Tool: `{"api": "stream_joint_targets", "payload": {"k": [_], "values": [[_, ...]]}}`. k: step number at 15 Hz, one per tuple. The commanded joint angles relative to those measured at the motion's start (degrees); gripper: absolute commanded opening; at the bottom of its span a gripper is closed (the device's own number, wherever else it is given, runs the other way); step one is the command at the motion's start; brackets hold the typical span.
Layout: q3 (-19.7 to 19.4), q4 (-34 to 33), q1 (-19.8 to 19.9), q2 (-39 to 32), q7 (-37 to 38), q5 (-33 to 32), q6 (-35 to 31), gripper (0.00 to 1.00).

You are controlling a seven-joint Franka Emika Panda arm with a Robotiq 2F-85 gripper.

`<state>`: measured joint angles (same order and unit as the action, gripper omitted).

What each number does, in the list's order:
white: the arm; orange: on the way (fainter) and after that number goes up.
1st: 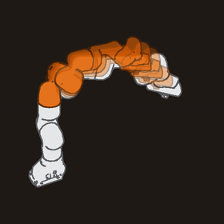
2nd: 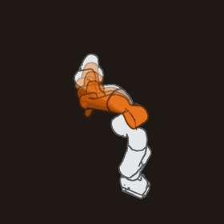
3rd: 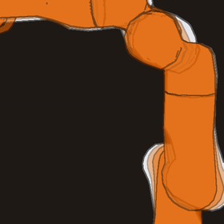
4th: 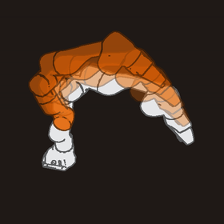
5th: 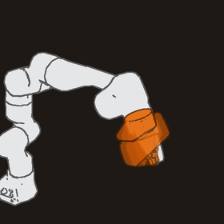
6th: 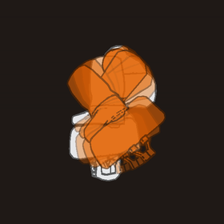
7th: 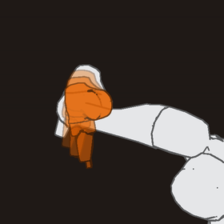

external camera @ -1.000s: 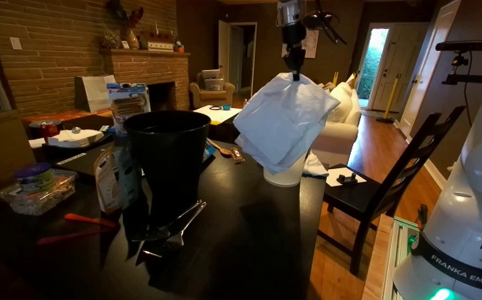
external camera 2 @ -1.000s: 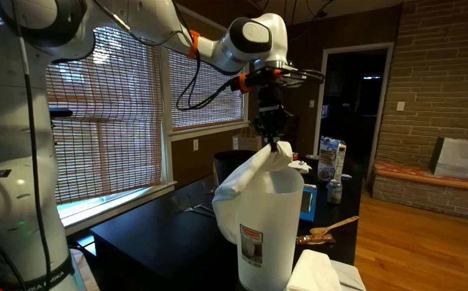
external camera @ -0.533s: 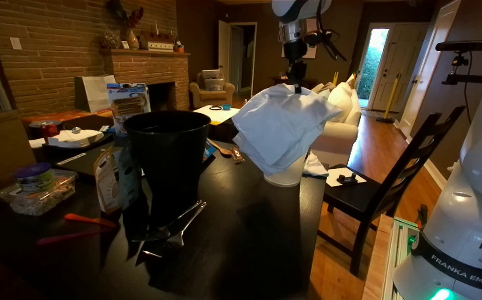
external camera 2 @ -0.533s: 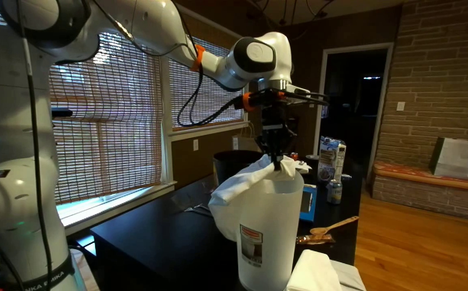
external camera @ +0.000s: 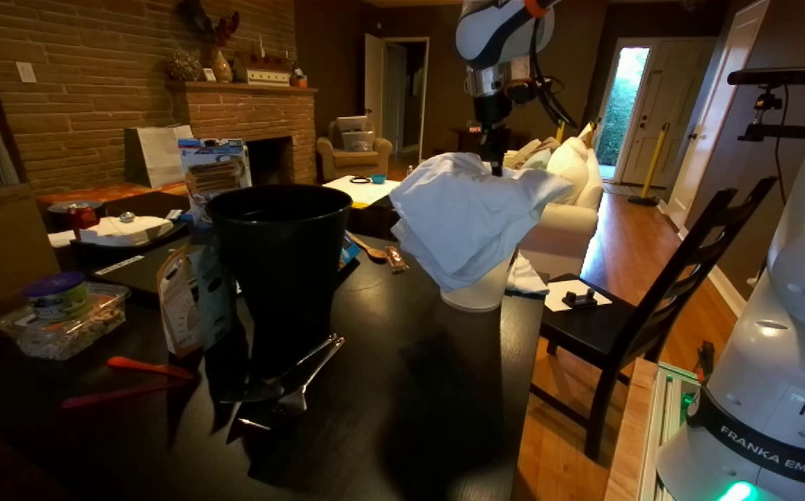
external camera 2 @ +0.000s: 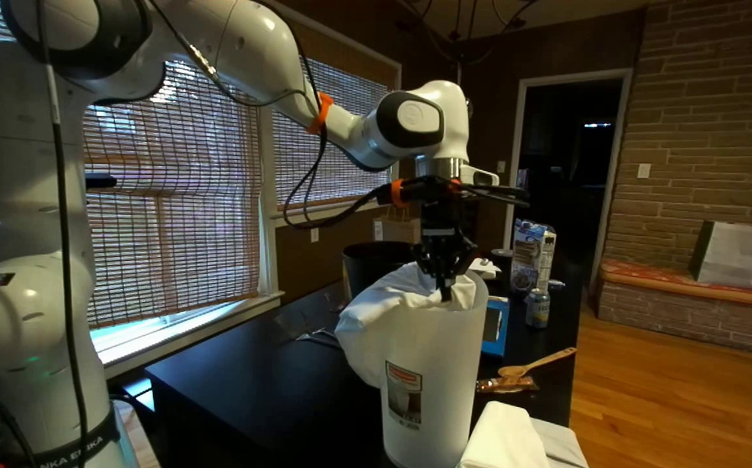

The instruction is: Put the towel in the jug.

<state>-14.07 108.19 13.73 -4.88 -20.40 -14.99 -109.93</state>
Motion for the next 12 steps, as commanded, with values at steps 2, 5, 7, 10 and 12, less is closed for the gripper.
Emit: {"api": "stream_joint_targets", "payload": {"k": [2, 5, 7, 10, 12], "values": [[0.3, 0.6, 0.5, -0.5, 0.0, 0.0, -1.7, 0.03], [0.3, 1.0, 0.5, -0.7, 0.0, 0.0, -2.8, 0.03], [0.3, 1.0, 0.5, -0.7, 0.0, 0.0, -2.9, 0.01], [0.6, 0.6, 0.4, -3.3, -0.6, 0.3, -2.7, 0.01], [0.9, 0.3, 0.4, -5.0, -0.6, 0.5, -2.7, 0.01]]}}
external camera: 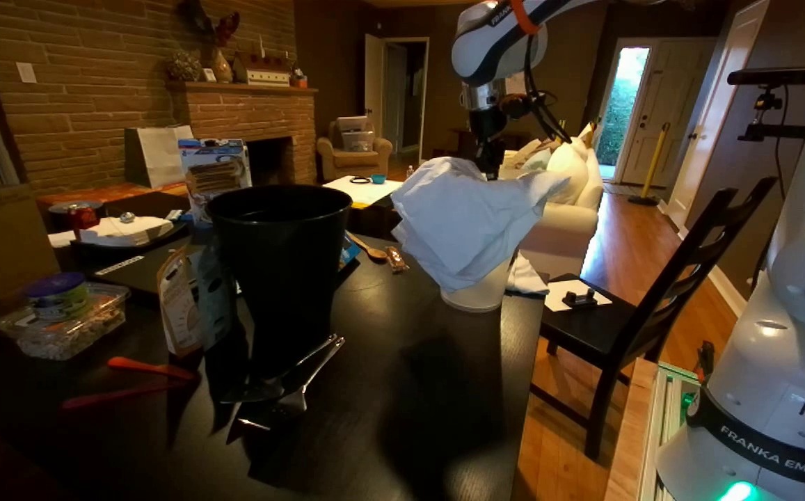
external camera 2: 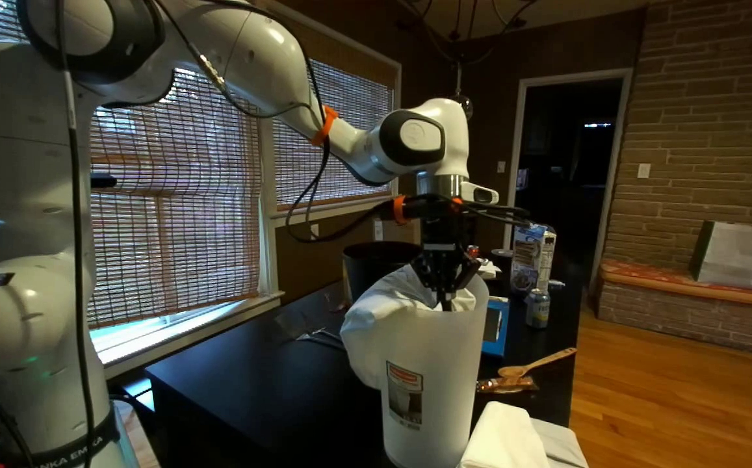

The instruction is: Put the towel in the jug.

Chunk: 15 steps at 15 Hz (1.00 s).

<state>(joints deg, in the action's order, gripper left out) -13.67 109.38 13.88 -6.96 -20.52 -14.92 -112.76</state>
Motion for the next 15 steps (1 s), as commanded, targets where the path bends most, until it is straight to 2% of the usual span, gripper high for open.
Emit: {"api": "stream_joint_targets", "payload": {"k": [1, 6, 15], "values": [[0.6, -1.0, 0.3, -3.6, -0.7, 0.6, 0.2, 0.01], [1.5, -1.1, 0.5, -6.0, -1.0, 0.9, -0.2, 0.01], [1.8, -1.7, 2.1, -8.7, -5.6, 5.5, -0.9, 0.01]]}}
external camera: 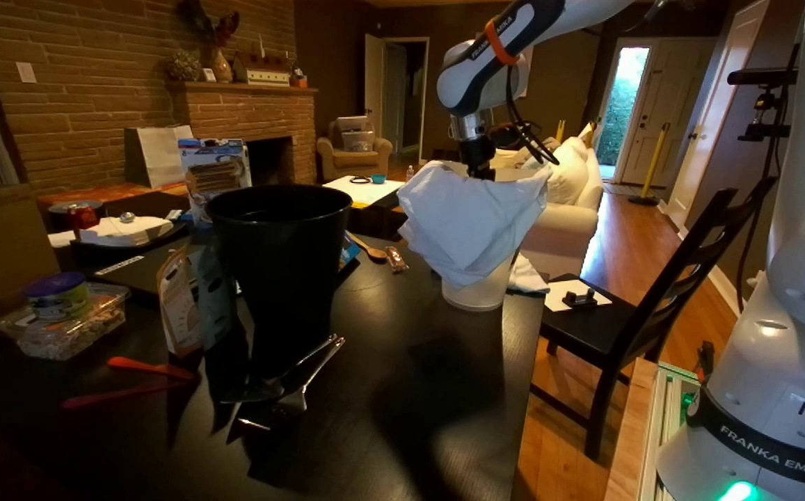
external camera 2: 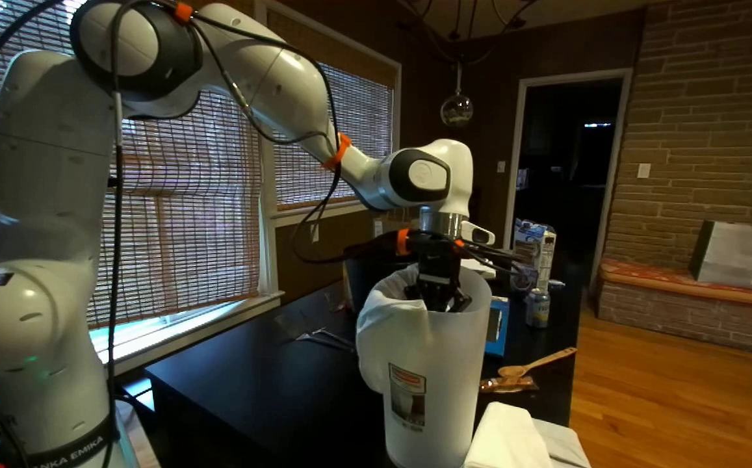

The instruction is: Put the towel in the jug.

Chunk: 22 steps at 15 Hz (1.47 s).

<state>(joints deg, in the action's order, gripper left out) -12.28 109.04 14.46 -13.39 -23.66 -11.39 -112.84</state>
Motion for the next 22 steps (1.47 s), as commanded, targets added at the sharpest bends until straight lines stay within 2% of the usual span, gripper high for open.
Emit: {"api": "stream_joint_targets", "payload": {"k": [1, 21, 22], "values": [[0.4, -1.6, 1.7, -2.7, -2.6, 2.1, -0.9, 0.01], [0.8, -2.8, 2.5, -5.8, -3.8, 1.8, -0.4, 0.01], [0.9, -2.7, 2.4, -5.5, -3.9, 1.6, -0.5, 0.28]]}}
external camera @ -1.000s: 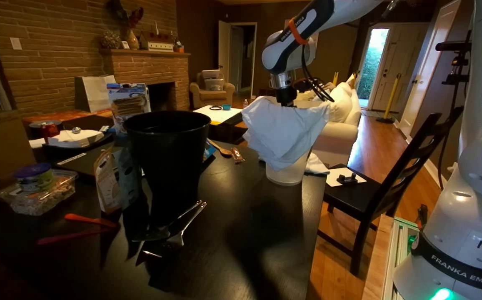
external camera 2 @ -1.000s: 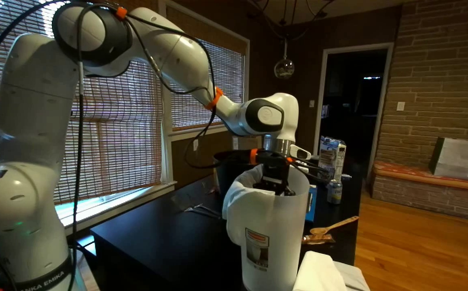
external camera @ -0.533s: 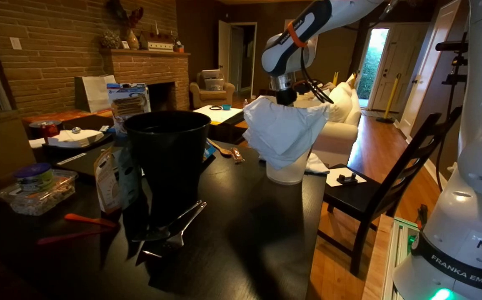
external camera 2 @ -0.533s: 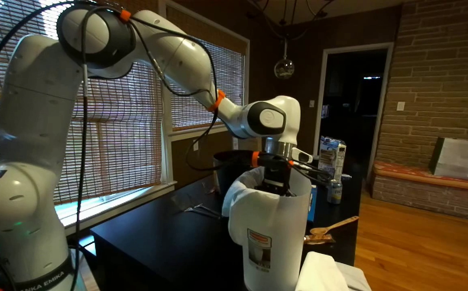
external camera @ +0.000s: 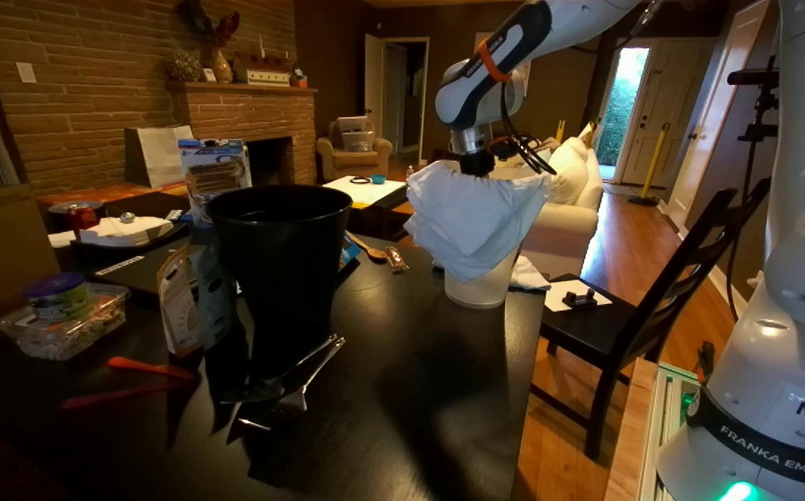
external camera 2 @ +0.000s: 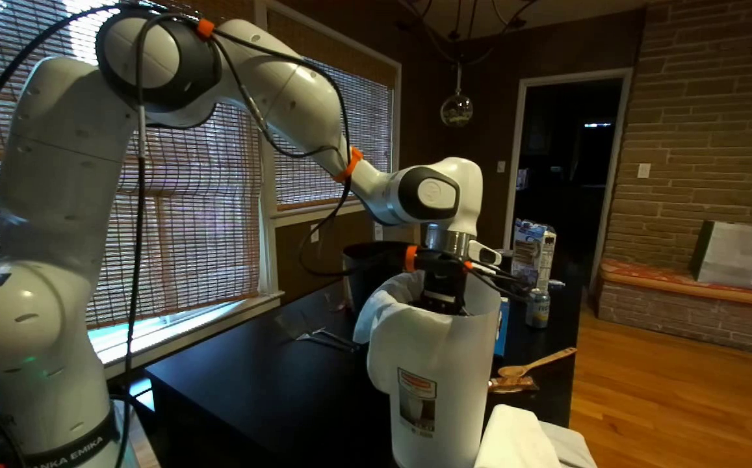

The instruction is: Put the towel in the jug.

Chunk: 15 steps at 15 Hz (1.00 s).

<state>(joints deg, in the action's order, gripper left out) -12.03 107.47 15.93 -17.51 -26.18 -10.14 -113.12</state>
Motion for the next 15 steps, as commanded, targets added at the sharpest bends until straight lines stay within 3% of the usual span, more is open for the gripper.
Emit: {"api": "stream_joint_targets", "payload": {"k": [1, 11, 15], "values": [[0.6, -1.1, 0.9, -1.1, -1.4, 0.3, -0.2, 0.29], [0.7, -2.0, 0.5, 1.1, -1.5, -0.3, -0.6, 0.97], [0.6, -2.2, 0.1, 2.1, -1.3, -1.4, -0.1, 1.00]]}}
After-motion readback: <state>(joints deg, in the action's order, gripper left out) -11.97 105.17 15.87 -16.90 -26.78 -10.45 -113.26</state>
